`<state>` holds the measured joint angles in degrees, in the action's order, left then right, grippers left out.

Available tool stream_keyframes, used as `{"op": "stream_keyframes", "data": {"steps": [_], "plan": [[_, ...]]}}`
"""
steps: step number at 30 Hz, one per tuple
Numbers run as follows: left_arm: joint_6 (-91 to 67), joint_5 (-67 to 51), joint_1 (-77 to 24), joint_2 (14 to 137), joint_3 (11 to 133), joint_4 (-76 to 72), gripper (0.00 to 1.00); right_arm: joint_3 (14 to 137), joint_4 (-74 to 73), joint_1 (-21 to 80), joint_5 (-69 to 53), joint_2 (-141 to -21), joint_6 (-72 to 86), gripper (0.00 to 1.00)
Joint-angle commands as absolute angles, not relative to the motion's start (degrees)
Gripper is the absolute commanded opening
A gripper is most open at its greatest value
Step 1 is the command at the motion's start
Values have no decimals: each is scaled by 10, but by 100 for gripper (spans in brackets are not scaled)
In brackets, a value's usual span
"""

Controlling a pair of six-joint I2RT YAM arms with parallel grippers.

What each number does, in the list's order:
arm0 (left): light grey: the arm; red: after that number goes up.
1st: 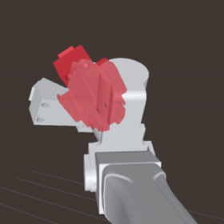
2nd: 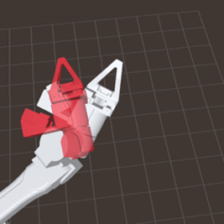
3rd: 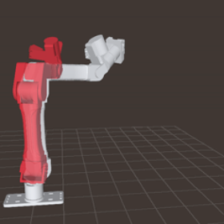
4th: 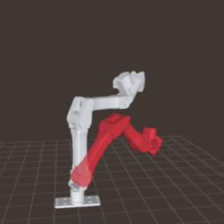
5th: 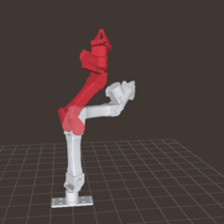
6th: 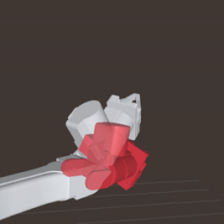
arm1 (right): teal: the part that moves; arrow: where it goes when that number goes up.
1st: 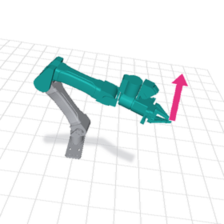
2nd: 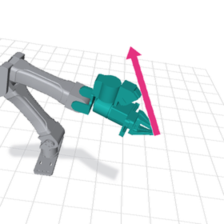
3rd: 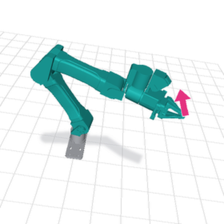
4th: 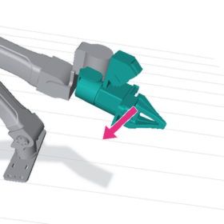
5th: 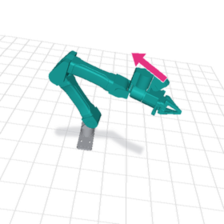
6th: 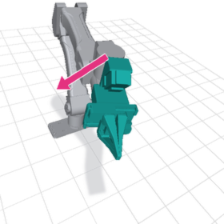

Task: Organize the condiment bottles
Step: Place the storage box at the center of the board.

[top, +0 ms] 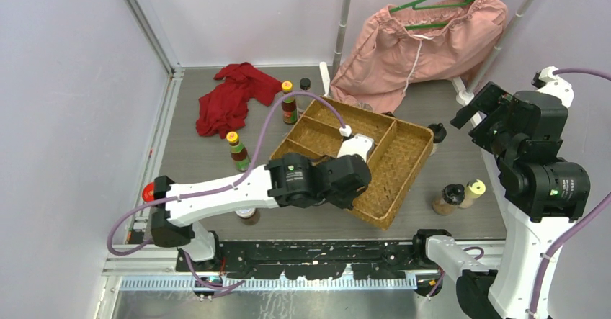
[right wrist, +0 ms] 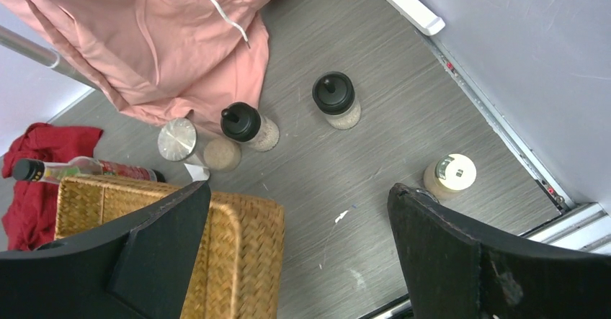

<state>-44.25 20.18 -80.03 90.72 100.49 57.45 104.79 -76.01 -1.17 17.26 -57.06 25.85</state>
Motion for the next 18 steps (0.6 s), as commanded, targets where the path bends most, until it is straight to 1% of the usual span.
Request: {"op": "stream_keyframes", "data": {"steps": [1, 6, 10, 18], "plan": [[-484, 278, -803, 918, 996, 474, 0, 1056, -770, -7, 179, -579, 250, 99], [-510, 303, -802, 965, 978, 438, 0, 1064, -772, -1, 181, -582, 249, 100], [-542, 296, -791, 997, 957, 419, 0, 1049, -769, 0, 184, -576, 245, 100], [-640, 303, -794, 1001, 857, 413, 0, 1005, -757, 16, 194, -553, 239, 100]]}}
